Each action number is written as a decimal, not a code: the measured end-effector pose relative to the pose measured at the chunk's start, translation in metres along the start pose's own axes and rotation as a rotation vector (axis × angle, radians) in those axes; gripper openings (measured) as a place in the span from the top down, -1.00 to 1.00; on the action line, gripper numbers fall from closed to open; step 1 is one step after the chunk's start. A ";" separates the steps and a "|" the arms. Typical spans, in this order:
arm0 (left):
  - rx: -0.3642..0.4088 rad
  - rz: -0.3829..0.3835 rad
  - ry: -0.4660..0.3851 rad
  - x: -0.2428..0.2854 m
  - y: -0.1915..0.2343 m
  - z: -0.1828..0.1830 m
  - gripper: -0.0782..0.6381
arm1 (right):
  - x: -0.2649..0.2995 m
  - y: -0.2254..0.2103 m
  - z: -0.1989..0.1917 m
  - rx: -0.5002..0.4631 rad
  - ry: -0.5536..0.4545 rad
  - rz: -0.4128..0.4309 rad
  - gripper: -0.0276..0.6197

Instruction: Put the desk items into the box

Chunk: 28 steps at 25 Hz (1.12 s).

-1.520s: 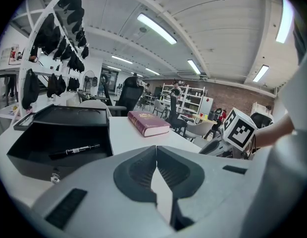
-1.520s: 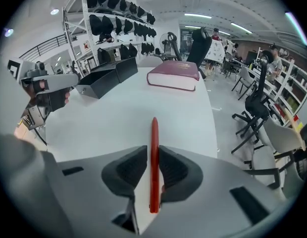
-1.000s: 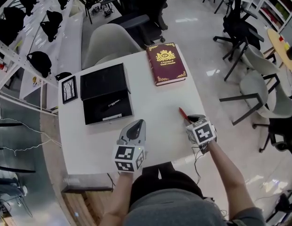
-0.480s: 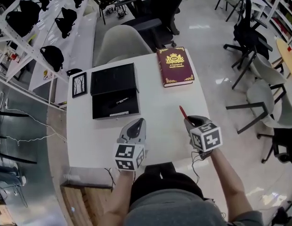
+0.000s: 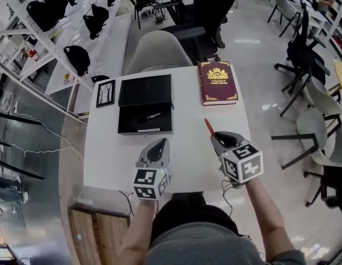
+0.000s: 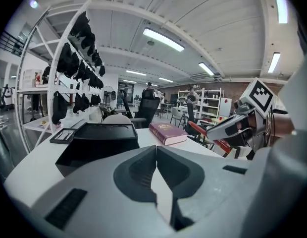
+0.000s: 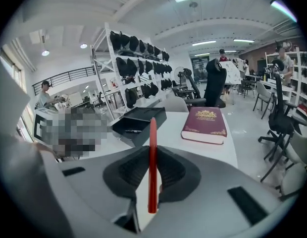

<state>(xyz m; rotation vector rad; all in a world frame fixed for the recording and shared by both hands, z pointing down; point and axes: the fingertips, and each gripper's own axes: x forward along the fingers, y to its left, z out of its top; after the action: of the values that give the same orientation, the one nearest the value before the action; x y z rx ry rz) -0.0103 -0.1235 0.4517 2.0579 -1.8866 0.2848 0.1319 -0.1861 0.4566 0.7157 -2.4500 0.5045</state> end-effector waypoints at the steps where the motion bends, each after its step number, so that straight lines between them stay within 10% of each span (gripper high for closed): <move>1: -0.002 0.011 -0.004 -0.002 0.002 0.000 0.76 | 0.000 0.003 0.005 -0.006 -0.008 0.010 0.75; 28: -0.068 0.154 -0.029 -0.043 0.114 -0.001 0.76 | 0.072 0.103 0.093 -0.086 -0.085 0.159 0.75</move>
<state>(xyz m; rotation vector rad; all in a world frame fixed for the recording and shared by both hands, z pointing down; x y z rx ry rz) -0.1276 -0.0908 0.4491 1.8869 -2.0466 0.2262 -0.0150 -0.1769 0.4047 0.5198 -2.6047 0.4337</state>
